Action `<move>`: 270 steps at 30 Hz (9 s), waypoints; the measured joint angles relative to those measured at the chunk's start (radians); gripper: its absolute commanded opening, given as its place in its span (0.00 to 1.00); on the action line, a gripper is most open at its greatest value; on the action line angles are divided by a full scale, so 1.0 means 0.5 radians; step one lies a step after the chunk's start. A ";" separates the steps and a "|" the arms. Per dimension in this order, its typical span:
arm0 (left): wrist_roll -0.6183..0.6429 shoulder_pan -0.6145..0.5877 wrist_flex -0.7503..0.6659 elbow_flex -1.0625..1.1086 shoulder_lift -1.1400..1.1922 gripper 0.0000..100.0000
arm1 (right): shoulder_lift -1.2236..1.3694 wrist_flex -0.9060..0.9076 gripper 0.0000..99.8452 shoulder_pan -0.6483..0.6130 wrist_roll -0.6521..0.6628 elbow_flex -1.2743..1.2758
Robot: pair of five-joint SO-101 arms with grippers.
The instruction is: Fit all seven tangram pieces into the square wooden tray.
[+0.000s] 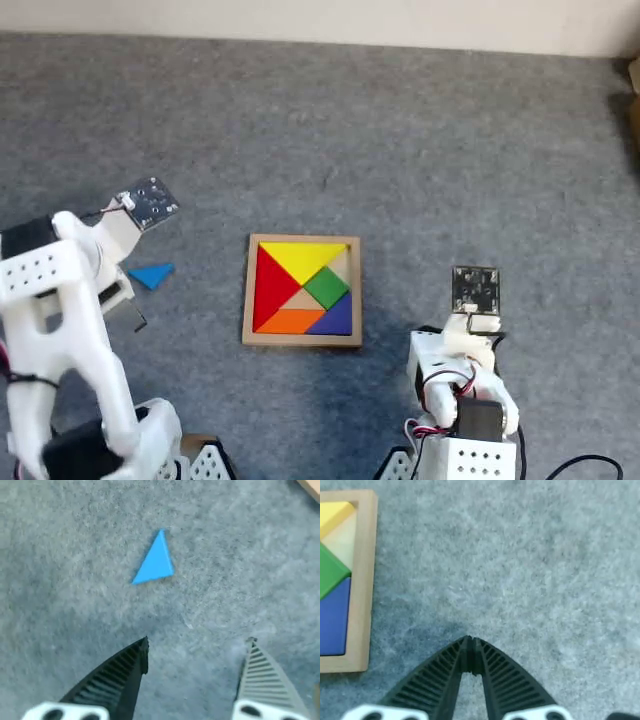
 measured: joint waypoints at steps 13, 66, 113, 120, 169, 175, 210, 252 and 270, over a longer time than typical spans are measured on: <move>-0.028 0.003 -0.534 0.037 0.430 0.28 | 0.000 0.000 0.02 0.000 0.000 0.000; 1.341 0.868 0.476 -1.292 1.415 0.04 | 0.000 0.000 0.02 0.000 0.000 0.000; 1.491 1.823 0.319 -1.083 1.442 0.24 | 0.000 0.000 0.02 0.006 0.000 0.000; 1.488 1.737 -0.095 -0.872 1.436 0.24 | 0.000 0.000 0.02 0.006 0.000 0.000; 1.777 1.847 -0.236 -1.123 1.316 0.24 | 0.000 0.000 0.02 0.006 0.000 0.000; 1.783 1.826 -0.236 -1.157 1.498 0.24 | 0.000 0.000 0.02 0.006 0.000 0.000; 1.881 1.835 -0.190 -1.599 1.654 0.24 | 0.000 0.000 0.02 0.006 0.000 0.000; 2.016 1.433 -0.592 0.387 -0.773 0.01 | 0.000 0.000 0.02 0.006 0.000 0.000; 2.016 0.865 -0.592 1.540 -2.243 0.01 | 0.000 0.000 0.02 0.006 0.000 0.000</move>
